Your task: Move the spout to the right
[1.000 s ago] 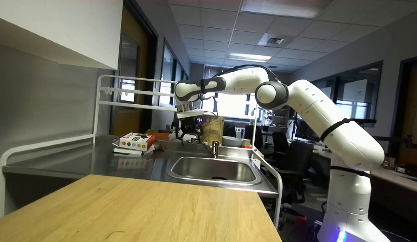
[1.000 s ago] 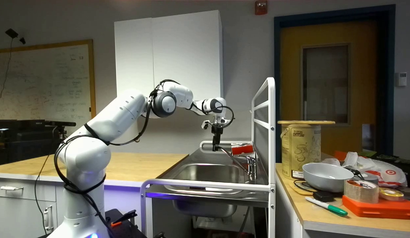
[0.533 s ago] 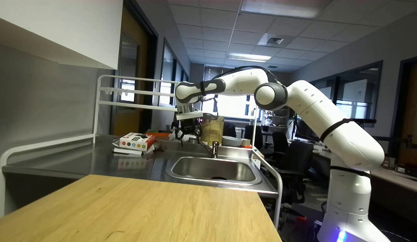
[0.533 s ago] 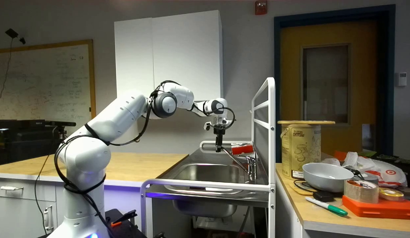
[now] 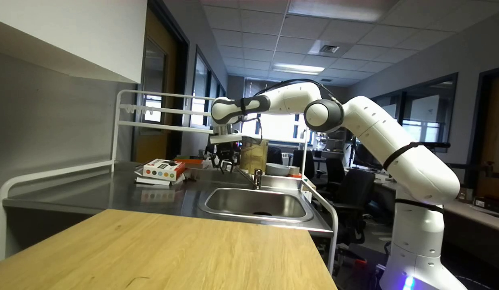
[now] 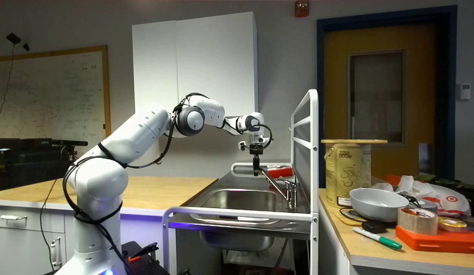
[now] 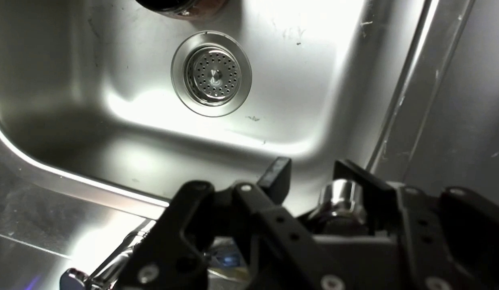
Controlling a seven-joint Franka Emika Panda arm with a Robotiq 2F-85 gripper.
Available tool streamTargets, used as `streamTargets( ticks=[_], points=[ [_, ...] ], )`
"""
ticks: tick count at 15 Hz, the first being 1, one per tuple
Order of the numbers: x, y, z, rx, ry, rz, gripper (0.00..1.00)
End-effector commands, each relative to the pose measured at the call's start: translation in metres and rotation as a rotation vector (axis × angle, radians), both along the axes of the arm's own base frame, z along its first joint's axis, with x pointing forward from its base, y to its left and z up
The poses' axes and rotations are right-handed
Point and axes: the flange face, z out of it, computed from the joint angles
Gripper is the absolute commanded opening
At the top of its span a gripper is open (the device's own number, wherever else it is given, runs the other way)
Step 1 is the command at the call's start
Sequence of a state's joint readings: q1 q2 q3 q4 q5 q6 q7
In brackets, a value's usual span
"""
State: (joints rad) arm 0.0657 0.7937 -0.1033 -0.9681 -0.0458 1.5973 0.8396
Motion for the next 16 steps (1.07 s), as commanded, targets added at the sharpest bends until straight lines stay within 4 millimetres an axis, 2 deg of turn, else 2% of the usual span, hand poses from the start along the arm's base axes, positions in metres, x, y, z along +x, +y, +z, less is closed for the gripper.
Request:
streamTargets(
  ticks=[1,2,4,8,11,16],
  points=[
    [0.003,-0.007,0.008,-0.025,-0.036,-0.037,0.07],
    [0.003,-0.008,0.008,-0.026,-0.038,-0.043,0.01],
    [0.003,-0.010,0.007,-0.025,-0.040,-0.057,0.00],
    [0.001,-0.016,0.003,-0.019,-0.034,-0.079,0.05],
    [-0.001,-0.023,-0.001,-0.011,-0.023,-0.108,0.03],
    [-0.004,-0.040,0.003,0.094,-0.055,-0.361,0.03]
  ],
)
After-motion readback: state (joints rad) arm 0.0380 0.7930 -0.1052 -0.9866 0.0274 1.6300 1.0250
